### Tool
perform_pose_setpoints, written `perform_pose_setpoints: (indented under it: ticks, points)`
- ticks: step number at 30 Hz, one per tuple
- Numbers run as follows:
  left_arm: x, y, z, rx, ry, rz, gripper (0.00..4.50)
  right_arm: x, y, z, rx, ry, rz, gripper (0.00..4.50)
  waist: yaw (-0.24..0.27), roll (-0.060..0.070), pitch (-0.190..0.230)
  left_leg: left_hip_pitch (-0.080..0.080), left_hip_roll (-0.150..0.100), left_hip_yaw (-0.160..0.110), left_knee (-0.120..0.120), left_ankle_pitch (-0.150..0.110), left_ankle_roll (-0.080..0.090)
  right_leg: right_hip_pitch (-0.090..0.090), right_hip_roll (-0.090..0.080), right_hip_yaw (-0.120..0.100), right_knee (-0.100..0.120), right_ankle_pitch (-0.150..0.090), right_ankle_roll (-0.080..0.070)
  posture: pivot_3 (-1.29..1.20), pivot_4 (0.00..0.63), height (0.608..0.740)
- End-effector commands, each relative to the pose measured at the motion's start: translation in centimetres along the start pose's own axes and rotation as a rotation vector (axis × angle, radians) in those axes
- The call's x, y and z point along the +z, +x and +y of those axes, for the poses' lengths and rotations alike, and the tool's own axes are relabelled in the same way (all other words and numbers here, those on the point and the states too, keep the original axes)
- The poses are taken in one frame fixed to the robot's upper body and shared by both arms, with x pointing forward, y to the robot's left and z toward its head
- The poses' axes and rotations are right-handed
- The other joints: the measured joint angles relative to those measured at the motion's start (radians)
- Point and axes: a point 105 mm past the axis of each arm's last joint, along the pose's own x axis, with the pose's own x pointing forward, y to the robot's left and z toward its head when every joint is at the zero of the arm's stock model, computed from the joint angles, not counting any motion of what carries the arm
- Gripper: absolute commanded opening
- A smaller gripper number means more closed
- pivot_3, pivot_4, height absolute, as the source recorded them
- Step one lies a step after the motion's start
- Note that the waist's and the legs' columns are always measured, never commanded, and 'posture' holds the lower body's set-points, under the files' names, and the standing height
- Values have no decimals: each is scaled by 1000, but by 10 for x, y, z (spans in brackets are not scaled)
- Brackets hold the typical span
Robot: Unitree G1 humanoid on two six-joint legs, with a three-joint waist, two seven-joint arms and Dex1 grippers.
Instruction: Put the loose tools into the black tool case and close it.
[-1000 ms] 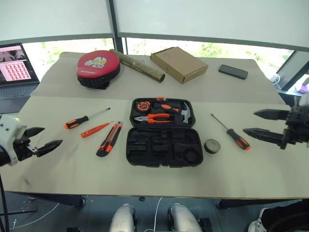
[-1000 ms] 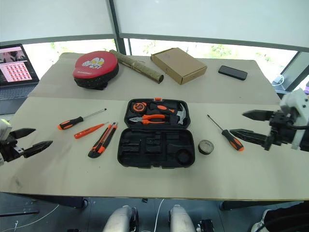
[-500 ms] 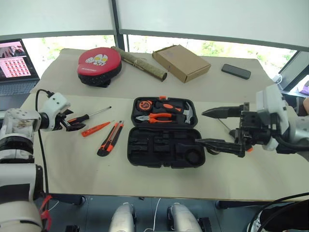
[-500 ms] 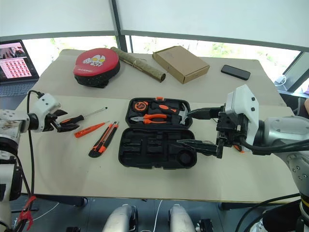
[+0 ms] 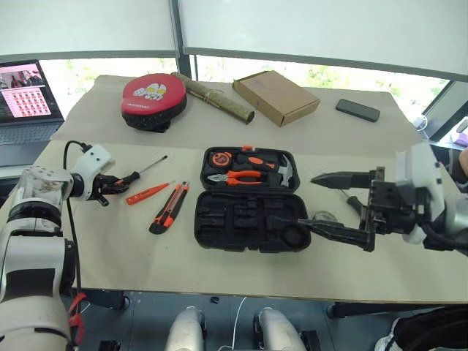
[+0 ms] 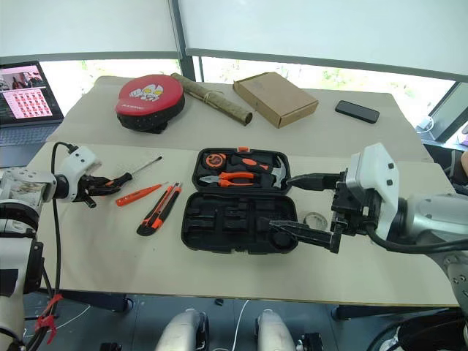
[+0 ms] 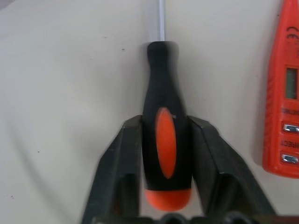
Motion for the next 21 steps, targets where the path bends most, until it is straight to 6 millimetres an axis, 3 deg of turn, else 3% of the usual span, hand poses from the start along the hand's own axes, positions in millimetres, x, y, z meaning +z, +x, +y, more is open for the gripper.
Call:
perform_pose_setpoints:
  ticks: [1, 5, 7, 9, 13, 17, 21]
  points:
    - [32, -11, 3, -33, 38, -150, 880, 4, -10, -4, -66, -49, -5, 4500, 1, -1, 0, 0, 0, 0, 0, 0, 0, 0, 0, 0, 0, 0, 0, 0, 150, 740]
    - [90, -24, -11, -189, 88, -379, 880, -8, -19, -5, -111, -18, 20, 4500, 7, -3, 1, -3, 0, -1, 2, 0, 0, -1, 0, -1, 0, 0, 0, 0, 150, 740]
    - [136, -26, -39, -329, 245, -466, 880, -19, -25, -6, -148, 19, 39, 4500, 19, -4, 1, -6, 0, -5, 6, 0, 0, 0, 0, -6, 0, 0, 0, 0, 150, 740]
    - [156, -20, -71, -447, 392, -461, 880, -28, -28, -7, -178, 44, 50, 4500, 31, -4, 1, -11, 0, -9, 11, 0, 1, 1, -1, -10, 0, 0, 1, 0, 150, 740]
    - [162, -3, -118, -582, 546, -395, 880, -39, -32, -10, -224, 60, 72, 4500, 22, -1, 0, -12, -1, -12, 16, -2, 3, 2, -1, -10, 1, 0, 2, 0, 150, 740]
    - [157, 17, -143, -597, 577, -280, 880, -43, -33, -12, -255, 61, 74, 4500, -2, 0, 0, -11, -1, -17, 16, -1, 2, 2, 1, -10, 2, 0, 2, 0, 150, 740]
    - [161, 34, -169, -616, 590, -271, 880, -44, -32, -11, -269, 64, 67, 4500, -3, 0, 1, -12, -1, -19, 16, -1, 2, 2, 1, -11, 3, 0, 2, 0, 150, 740]
